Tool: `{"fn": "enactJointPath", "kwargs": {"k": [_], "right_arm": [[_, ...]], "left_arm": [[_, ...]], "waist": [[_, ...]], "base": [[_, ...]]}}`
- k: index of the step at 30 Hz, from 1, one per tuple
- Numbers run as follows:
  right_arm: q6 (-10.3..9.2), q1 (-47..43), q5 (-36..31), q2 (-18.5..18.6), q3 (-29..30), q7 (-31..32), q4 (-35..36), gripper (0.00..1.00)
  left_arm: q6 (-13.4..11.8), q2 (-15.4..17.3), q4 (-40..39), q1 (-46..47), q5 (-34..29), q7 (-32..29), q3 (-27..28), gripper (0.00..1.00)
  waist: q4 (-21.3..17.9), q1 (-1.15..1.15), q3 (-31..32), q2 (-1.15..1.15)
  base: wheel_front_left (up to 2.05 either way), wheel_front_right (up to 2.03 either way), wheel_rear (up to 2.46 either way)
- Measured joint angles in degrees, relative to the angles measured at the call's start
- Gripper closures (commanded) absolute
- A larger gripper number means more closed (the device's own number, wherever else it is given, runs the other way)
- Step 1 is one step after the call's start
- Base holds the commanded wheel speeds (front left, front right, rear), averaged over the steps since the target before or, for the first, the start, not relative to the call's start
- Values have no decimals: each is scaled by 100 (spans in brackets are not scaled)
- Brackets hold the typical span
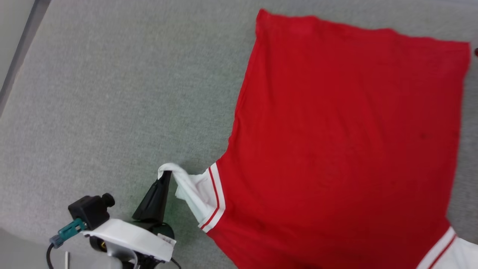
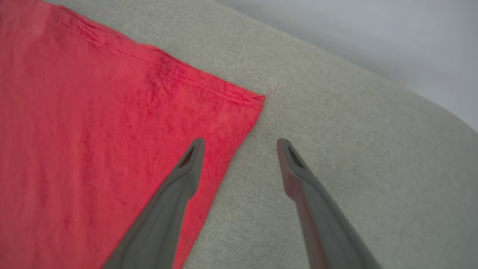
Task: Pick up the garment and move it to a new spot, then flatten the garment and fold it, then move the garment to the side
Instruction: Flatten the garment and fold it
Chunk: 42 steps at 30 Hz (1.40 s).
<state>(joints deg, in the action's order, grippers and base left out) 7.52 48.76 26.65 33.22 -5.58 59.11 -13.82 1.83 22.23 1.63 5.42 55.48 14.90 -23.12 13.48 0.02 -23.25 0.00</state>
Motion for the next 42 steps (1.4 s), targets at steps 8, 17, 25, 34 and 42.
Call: {"fn": "enactJointPath", "kwargs": {"k": [8, 17, 25, 34, 42], "right_arm": [[0, 817, -414, 232, -90, 1174, -572, 0], [-2, 737, -438, 470, -118, 1411, -566, 0], [0, 665, -425, 400, -24, 938, -628, 100], [0, 257, -32, 225, -197, -94, -588, 100], [0, -927, 604, 524, -445, -839, -18, 100]], "left_arm": [[271, -341, 131, 449, -290, 0, 12, 100], [433, -544, 238, 581, -438, 23, 100, 100], [500, -617, 391, 619, -500, 23, 202, 100], [503, -546, 534, 298, -533, 22, 325, 100], [305, -328, 464, -177, -500, -68, 389, 100]], "waist": [[473, 0, -912, 0], [704, -4, -1315, 0], [626, -2, -1138, 0], [390, -2, -451, 0], [74, -2, 365, 0]], "base": [[0, 0, 0], [0, 0, 0], [0, 0, 0], [0, 0, 0], [0, 0, 0]]}}
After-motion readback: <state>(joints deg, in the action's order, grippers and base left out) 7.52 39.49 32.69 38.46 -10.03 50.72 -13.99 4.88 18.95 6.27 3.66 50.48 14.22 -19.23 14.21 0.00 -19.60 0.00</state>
